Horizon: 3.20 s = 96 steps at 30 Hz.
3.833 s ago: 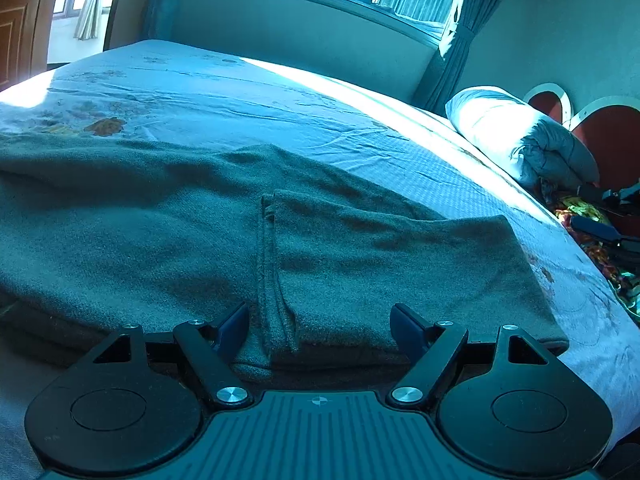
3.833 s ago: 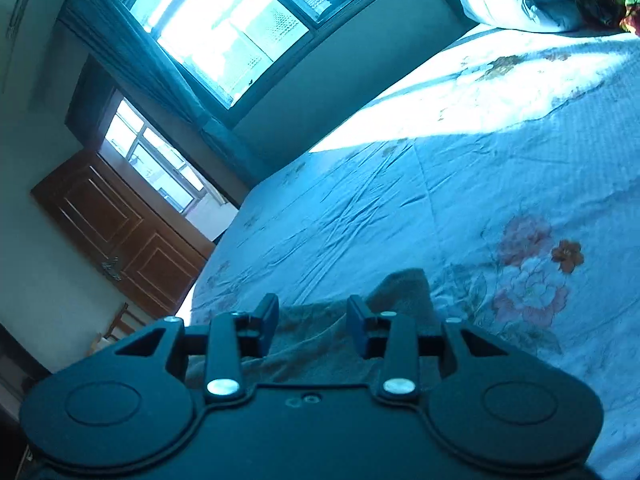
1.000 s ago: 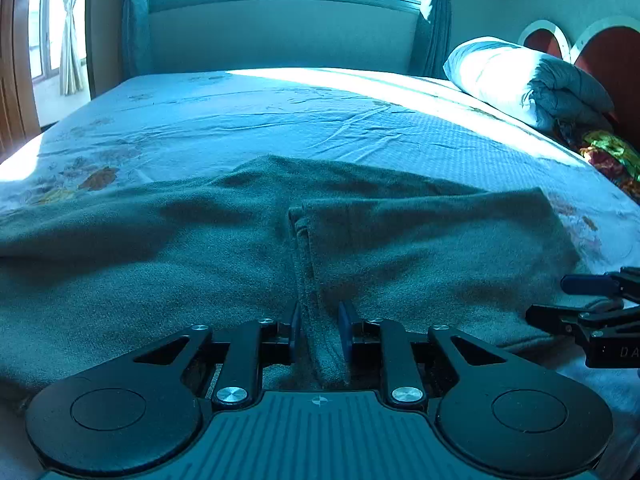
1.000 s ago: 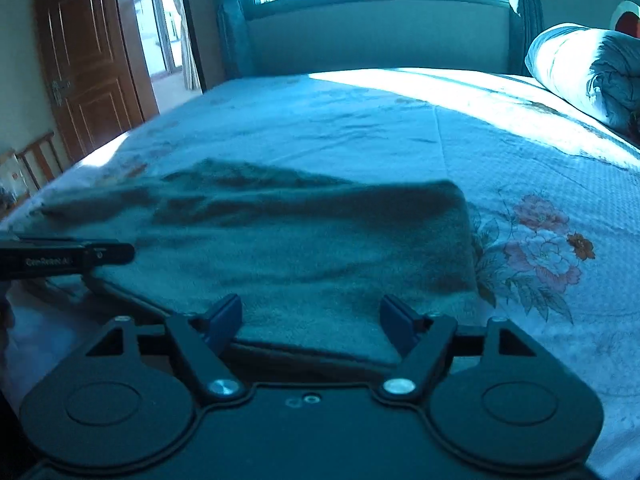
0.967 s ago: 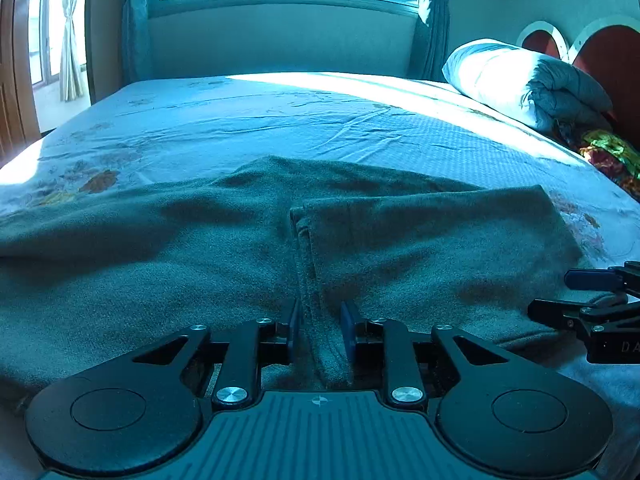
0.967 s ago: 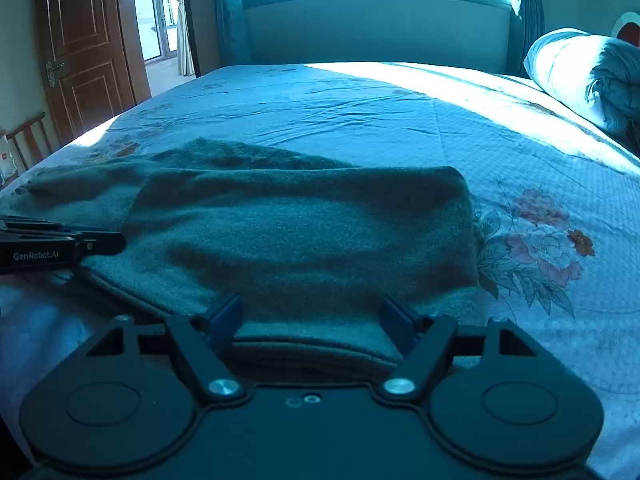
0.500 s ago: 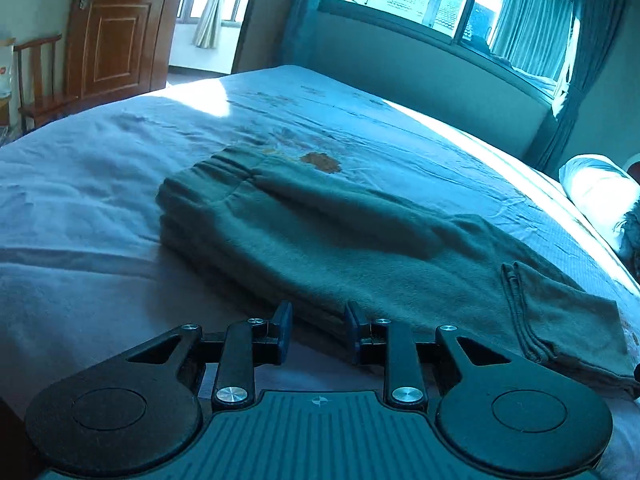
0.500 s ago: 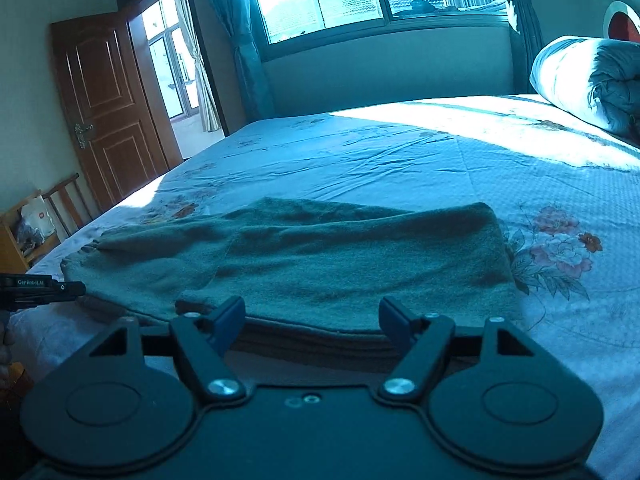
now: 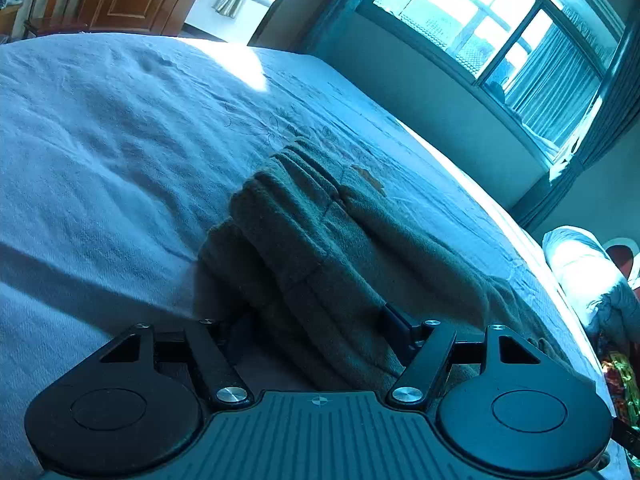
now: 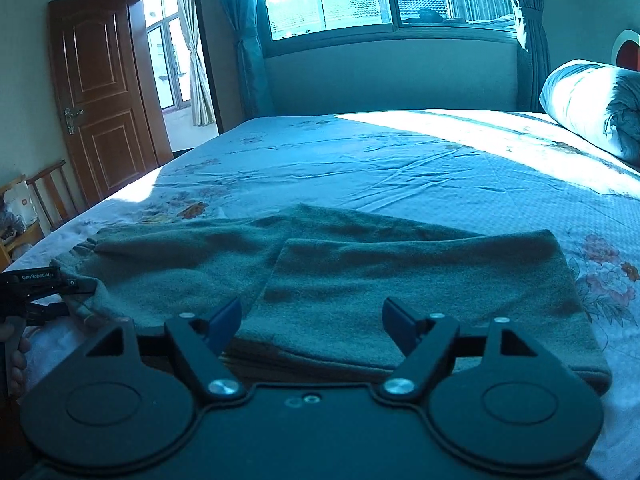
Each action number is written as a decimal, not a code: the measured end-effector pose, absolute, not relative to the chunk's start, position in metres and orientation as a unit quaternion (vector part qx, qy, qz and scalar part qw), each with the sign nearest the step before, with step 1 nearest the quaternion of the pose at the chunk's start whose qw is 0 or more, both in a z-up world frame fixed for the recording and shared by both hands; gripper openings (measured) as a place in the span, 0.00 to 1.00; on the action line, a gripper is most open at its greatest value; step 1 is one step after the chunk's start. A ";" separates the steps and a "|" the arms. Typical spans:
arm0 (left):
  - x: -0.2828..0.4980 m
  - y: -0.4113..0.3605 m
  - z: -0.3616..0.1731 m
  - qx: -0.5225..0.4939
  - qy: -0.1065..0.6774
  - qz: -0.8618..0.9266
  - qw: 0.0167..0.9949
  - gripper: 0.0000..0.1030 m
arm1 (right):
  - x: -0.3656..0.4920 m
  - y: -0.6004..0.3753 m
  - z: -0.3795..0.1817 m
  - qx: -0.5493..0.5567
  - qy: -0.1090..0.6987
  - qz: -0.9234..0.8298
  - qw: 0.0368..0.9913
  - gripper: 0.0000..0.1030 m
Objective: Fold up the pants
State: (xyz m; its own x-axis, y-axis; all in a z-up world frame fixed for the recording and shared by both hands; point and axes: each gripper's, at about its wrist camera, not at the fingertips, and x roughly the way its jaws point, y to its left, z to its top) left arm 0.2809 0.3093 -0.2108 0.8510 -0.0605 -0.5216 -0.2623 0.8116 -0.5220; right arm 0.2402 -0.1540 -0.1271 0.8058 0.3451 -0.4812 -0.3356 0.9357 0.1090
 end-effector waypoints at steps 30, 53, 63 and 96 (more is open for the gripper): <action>0.276 0.274 -0.144 -0.158 0.268 0.087 0.946 0.33 | 0.259 -0.117 -0.163 -0.093 0.299 0.156 0.937 0.85; 0.259 0.311 -0.195 -0.360 0.263 0.103 0.889 0.77 | 0.241 -0.214 -0.137 0.081 0.269 0.171 0.944 0.86; 0.294 0.322 -0.201 -0.351 0.249 0.048 0.902 0.37 | 0.243 -0.153 -0.149 -0.004 0.268 0.178 0.947 0.86; 0.285 -0.062 -0.090 -0.053 0.291 -0.176 0.939 0.63 | 0.224 -0.444 -0.149 0.348 0.192 0.044 0.917 0.90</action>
